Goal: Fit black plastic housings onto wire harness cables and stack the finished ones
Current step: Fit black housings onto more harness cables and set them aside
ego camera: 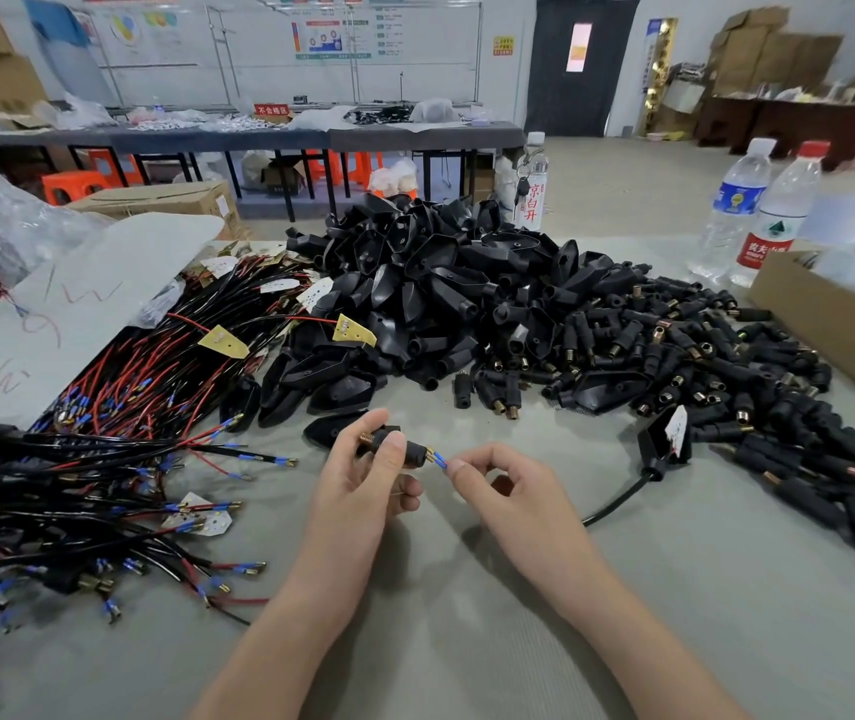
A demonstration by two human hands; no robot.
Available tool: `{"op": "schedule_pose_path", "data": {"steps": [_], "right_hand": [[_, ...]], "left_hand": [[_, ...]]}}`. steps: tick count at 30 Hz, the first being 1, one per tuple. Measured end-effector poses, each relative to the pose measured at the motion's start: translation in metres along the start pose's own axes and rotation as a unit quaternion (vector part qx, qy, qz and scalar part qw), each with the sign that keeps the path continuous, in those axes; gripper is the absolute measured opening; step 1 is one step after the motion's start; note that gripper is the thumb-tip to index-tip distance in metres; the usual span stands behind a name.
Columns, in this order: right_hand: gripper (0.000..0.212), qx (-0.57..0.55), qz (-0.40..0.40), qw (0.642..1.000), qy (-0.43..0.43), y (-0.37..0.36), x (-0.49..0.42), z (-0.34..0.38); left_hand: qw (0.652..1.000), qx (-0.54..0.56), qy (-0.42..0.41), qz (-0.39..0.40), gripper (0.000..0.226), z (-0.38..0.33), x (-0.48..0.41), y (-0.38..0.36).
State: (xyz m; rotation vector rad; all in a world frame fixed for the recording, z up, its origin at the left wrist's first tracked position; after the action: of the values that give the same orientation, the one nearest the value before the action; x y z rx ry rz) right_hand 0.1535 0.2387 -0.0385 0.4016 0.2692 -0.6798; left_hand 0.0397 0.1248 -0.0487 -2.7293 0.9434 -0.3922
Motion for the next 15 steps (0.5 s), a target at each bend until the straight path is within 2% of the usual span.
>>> {"op": "schedule_pose_path", "data": {"steps": [10,15], "right_hand": [[0.017,0.009,0.023,1.000,0.002,0.0003,-0.0005,-0.0011],[0.013,0.013,0.013,1.000,-0.007,0.0030,-0.0008,-0.0009]], "left_hand": [[1.000,-0.012,-0.001,-0.004,0.025,0.0006,-0.0001,0.0014],[0.997,-0.066,-0.029,-0.014,0.026,-0.0042,0.0030,0.0020]]}}
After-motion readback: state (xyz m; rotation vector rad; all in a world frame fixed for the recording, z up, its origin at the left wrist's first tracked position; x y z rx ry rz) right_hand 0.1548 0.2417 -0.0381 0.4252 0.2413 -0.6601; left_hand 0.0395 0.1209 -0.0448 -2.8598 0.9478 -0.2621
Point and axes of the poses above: each hand's wrist, its own x-axis away from the middle knuckle, its own y-axis out of the back of the hand, z = x × y, the point moved 4 cm from there along -x, towards the middle knuckle, and after that the axes turned 14 degrees about y, right-handed, at the moved point
